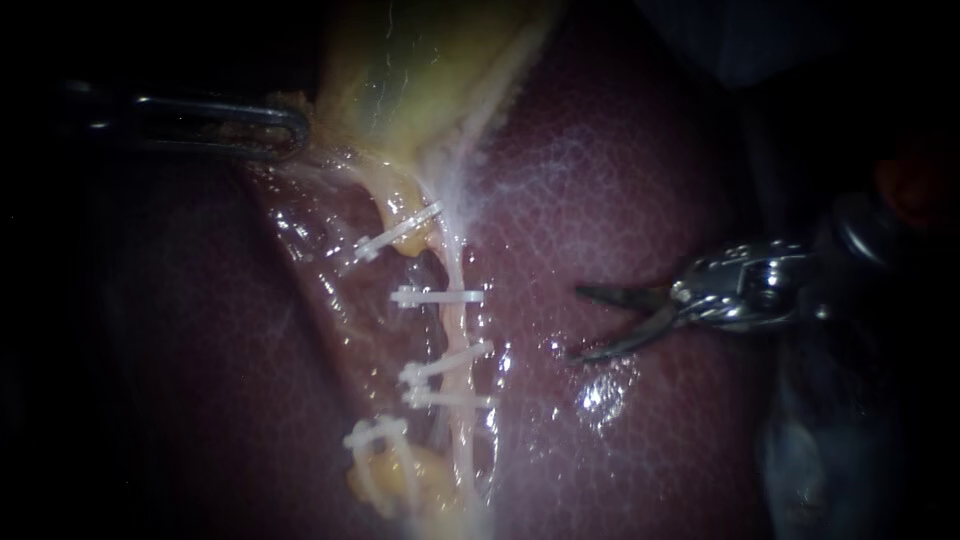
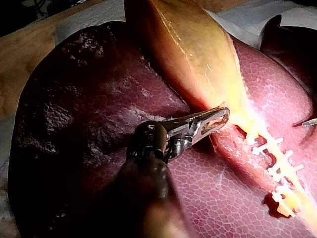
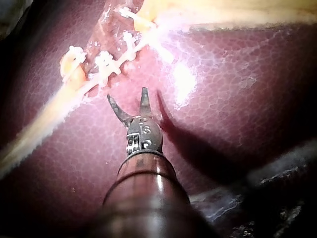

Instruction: Go to the cutting position right tube

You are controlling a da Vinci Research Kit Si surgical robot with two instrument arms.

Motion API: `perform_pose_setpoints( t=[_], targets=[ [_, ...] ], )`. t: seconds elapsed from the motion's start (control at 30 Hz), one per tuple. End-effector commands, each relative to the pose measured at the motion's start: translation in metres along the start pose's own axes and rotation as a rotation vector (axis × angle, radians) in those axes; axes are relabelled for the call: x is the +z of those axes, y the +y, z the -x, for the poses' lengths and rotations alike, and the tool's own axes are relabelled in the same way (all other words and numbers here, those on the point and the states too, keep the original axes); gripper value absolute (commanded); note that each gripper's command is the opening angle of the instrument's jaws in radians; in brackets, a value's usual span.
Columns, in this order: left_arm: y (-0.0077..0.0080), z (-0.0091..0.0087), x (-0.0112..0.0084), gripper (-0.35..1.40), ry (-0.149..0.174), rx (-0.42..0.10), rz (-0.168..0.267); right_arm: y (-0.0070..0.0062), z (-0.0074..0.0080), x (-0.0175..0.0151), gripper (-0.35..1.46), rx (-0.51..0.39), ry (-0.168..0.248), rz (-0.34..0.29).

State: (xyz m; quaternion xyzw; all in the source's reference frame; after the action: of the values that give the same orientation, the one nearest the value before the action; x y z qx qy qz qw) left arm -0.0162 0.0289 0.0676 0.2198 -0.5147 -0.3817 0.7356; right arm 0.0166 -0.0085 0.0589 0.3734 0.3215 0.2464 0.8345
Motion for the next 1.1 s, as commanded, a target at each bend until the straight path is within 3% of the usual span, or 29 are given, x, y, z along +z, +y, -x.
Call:
perform_pose_setpoints(
  t=[0.03,0.83,1.1],
  targets=[
    [0.0,0.0,0.0,-0.35,0.0,0.0,0.0,0.0001,0.0,0.0003,1.34,0.011,0.004,-0.008],
    [-0.0001,-0.0001,0.0003,-0.35,0.0,0.001,-0.001,0.002,-0.0003,0.0076,1.27,0.265,-0.008,-0.177],
    [-0.0001,-0.0001,0.0003,-0.35,0.0,0.001,-0.001,0.0026,-0.0012,0.0089,1.27,0.292,0.045,-0.303]
  ],
)
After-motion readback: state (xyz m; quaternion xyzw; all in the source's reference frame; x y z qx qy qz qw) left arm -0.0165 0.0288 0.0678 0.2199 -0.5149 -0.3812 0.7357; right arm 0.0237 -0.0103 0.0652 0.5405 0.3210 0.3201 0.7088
